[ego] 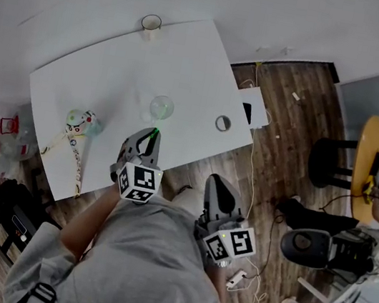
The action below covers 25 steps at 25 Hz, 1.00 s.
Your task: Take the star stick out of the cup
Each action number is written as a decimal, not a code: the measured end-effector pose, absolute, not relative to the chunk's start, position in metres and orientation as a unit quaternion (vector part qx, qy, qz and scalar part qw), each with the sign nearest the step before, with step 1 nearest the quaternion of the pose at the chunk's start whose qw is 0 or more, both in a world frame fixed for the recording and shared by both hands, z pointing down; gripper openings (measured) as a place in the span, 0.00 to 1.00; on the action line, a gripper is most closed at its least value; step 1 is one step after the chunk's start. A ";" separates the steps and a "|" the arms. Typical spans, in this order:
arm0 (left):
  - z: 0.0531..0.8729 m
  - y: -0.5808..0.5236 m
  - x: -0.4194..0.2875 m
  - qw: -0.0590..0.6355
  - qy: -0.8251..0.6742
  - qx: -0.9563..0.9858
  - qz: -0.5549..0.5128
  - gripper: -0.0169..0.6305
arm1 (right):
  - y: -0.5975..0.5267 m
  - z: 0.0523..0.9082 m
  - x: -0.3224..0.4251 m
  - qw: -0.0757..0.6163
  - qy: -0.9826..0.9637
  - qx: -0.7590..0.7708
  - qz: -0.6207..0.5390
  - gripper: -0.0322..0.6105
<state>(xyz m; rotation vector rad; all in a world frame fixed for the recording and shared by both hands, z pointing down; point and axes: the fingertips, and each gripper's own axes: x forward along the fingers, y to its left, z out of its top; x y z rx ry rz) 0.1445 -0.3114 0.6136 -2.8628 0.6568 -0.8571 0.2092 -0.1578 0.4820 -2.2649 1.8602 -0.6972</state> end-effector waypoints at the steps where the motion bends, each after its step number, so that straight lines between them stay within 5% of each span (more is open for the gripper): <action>1: 0.612 -0.313 0.144 0.034 0.221 -0.935 -0.275 0.09 | -0.159 0.482 0.208 0.064 0.618 -0.749 -0.231 0.11; 25: 0.569 -0.317 0.113 -0.057 0.349 -0.915 -0.195 0.09 | -0.173 0.479 0.218 0.048 0.709 -0.660 -0.245 0.11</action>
